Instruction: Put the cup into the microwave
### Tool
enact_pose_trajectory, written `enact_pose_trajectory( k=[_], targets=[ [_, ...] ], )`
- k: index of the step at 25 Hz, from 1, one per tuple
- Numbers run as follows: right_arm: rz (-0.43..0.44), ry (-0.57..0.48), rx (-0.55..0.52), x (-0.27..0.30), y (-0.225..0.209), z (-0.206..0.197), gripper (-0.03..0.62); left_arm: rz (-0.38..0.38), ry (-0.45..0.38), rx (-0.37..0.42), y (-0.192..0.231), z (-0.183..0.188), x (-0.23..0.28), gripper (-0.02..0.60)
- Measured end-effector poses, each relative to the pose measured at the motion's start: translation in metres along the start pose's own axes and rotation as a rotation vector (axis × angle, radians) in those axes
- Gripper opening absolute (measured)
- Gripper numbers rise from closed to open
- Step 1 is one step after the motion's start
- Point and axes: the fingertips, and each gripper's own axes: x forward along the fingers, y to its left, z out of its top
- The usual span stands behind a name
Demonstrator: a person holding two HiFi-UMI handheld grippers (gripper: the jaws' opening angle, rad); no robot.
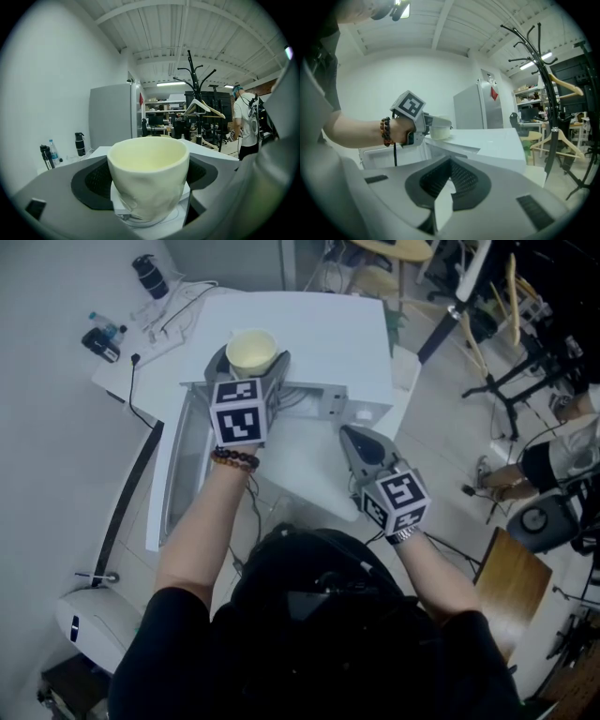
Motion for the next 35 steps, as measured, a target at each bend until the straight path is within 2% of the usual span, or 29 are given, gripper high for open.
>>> enact_pose_trajectory(
  k=[9, 19, 35],
  targets=[
    [0.059, -0.006, -0.015, -0.011, 0.024, -0.003, 0.003, 0.054, -0.016, 0.002, 0.006, -0.006, -0.042, 0.445],
    [0.109, 0.001, -0.026, -0.026, 0.045, -0.015, 0.003, 0.088, -0.009, -0.009, 0.001, -0.031, -0.078, 0.445],
    [0.128, 0.035, -0.026, -0.043, 0.057, -0.031, 0.003, 0.069, 0.0, -0.036, -0.017, -0.076, -0.099, 0.445]
  ],
)
